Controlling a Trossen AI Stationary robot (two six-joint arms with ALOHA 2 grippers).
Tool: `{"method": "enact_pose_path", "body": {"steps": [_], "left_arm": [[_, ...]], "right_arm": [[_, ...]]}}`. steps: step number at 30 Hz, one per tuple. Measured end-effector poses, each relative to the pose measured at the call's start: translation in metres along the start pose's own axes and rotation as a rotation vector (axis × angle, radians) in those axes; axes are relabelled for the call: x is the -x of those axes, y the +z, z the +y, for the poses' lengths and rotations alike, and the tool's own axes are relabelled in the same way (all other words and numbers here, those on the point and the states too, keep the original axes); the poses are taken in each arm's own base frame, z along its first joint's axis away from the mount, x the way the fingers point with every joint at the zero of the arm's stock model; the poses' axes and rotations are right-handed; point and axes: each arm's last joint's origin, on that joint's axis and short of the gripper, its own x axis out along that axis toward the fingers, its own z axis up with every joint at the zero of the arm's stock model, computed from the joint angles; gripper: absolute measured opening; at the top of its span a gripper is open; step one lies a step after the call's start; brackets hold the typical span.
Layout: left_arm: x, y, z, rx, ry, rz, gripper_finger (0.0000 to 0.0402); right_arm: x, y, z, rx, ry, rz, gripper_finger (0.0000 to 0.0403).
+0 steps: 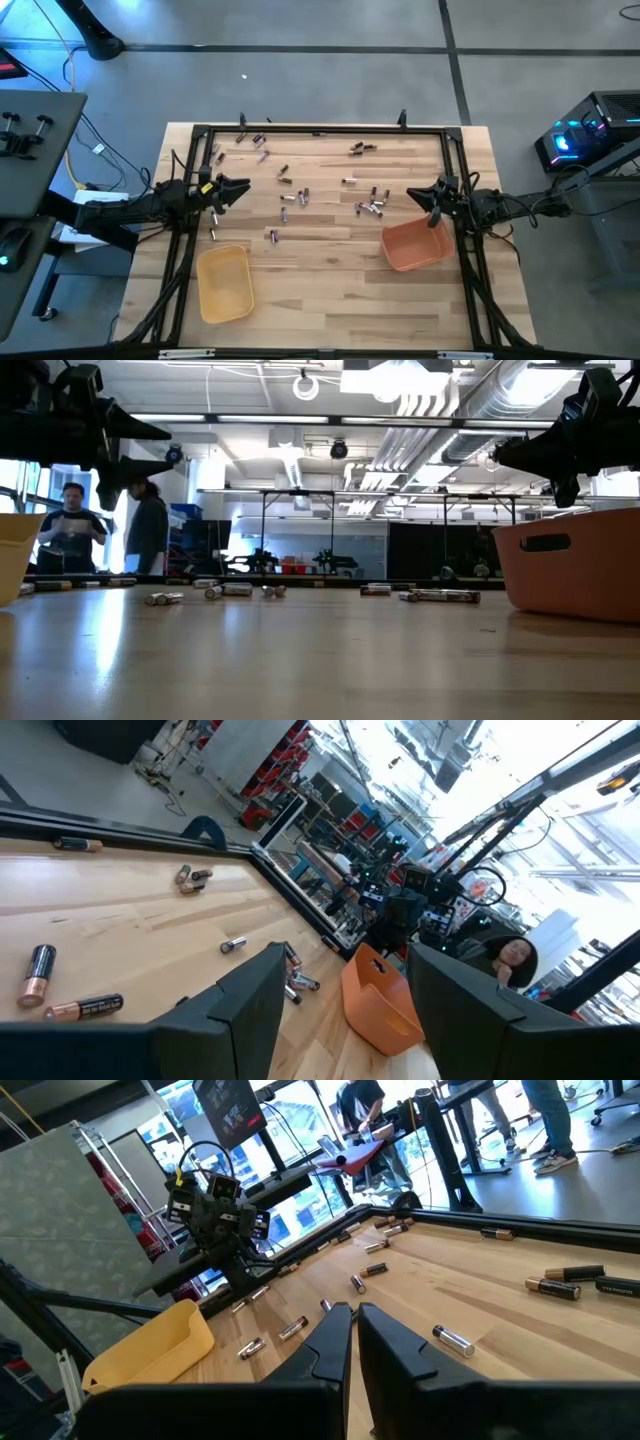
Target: Sort batteries
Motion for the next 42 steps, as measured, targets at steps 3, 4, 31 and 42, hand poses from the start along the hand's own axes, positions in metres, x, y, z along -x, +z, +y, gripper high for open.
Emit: {"method": "enact_pose_path", "body": {"steps": [3,4,31,42], "left_arm": [[0.000,0.000,0.000,-0.001,0.000,0.000,0.0200],[0.000,0.000,0.000,0.000,0.000,0.000,0.0200],[0.000,0.000,0.000,-0.001,0.000,0.000,0.0200],[0.000,0.002,-0.001,0.005,0.002,-0.030,0.0200]], "right_arm": [[0.000,0.000,0.000,0.000,0.000,0.000,0.0019],[0.000,0.000,0.000,0.000,0.000,0.000,0.0019],[0.009,0.044,0.013,-0.334,0.100,-0.406,0.0019],[-0.018,0.120,0.066,-0.049,-0.265,-0.036,0.0002]]}}
